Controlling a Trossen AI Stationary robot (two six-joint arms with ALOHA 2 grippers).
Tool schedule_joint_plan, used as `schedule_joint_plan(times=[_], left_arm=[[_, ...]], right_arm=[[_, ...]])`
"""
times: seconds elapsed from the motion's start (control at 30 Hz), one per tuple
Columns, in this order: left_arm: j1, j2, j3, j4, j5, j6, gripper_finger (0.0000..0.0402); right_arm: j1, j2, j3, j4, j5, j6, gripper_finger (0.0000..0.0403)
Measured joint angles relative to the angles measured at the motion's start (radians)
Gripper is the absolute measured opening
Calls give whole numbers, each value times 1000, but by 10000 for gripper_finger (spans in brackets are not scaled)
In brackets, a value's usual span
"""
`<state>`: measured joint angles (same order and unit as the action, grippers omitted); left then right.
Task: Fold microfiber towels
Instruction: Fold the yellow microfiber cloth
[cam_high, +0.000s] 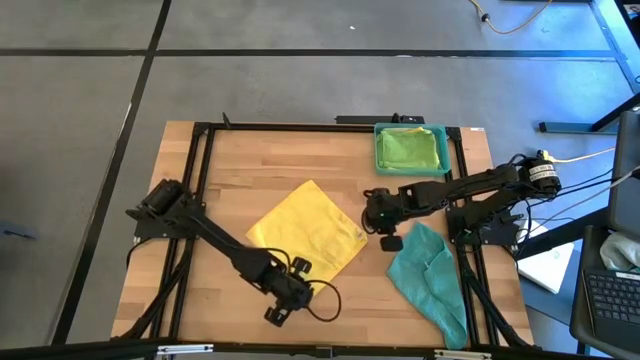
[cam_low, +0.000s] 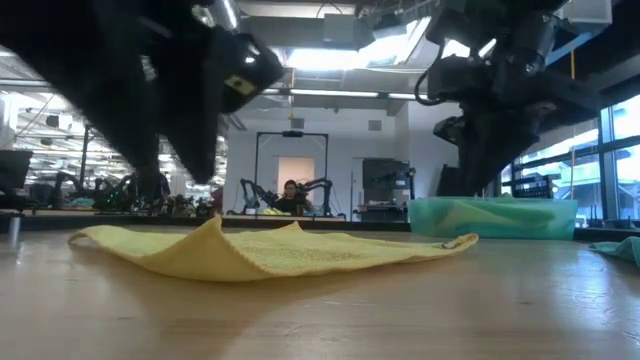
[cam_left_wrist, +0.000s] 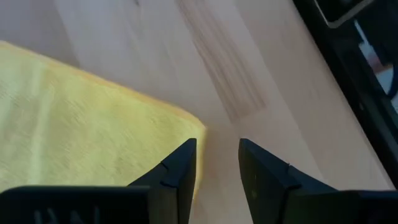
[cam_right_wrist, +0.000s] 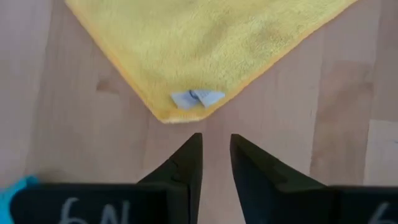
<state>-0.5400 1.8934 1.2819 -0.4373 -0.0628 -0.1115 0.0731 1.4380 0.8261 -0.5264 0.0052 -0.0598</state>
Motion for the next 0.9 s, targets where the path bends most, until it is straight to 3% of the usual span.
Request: schedule_joint_plan(times=[0.17,0.33,0.9], left_arm=[[30,0,0,13,8,59,112],[52,32,-4,23,118,126,112],[64,97,-4,72,113,137,112]], right_arm=[[1,0,0,35,1,76,85],[3,0,0,48,1,135,85],[3,0,0,54,1,216,85]])
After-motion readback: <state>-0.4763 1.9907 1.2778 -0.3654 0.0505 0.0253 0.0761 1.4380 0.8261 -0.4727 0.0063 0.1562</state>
